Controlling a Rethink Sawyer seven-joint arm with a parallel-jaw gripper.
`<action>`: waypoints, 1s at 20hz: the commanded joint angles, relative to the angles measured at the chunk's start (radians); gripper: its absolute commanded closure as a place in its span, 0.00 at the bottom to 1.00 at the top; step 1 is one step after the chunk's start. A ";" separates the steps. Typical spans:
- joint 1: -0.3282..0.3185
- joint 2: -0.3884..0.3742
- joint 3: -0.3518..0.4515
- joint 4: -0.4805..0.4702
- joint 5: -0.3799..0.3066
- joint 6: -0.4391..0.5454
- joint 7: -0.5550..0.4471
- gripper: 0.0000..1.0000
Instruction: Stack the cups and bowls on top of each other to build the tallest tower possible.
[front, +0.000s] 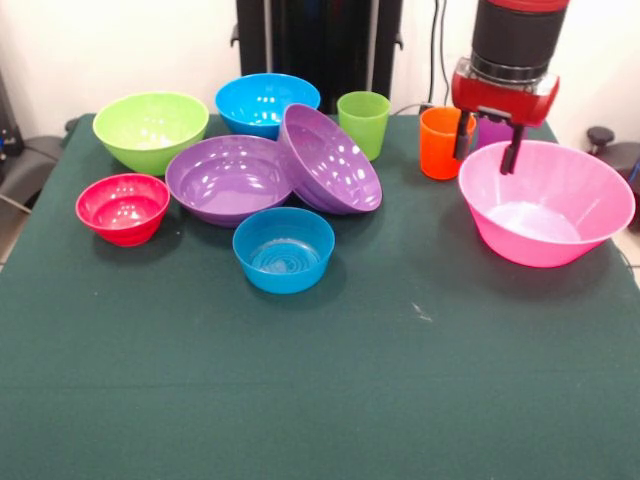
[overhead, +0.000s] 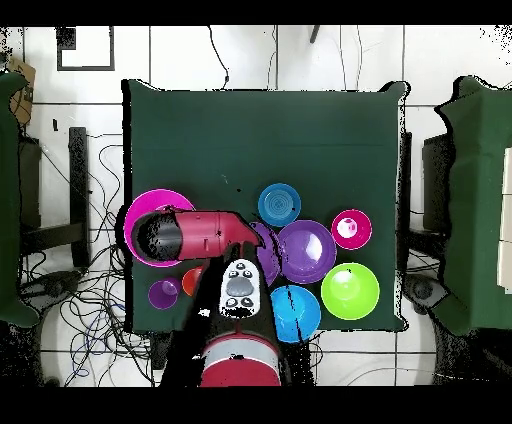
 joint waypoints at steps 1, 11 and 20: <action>0.030 0.084 0.071 0.003 0.045 -0.072 0.150 0.00; 0.031 0.202 0.007 -0.092 0.013 -0.117 0.104 0.00; -0.005 0.190 0.016 -0.088 0.002 -0.107 0.062 0.00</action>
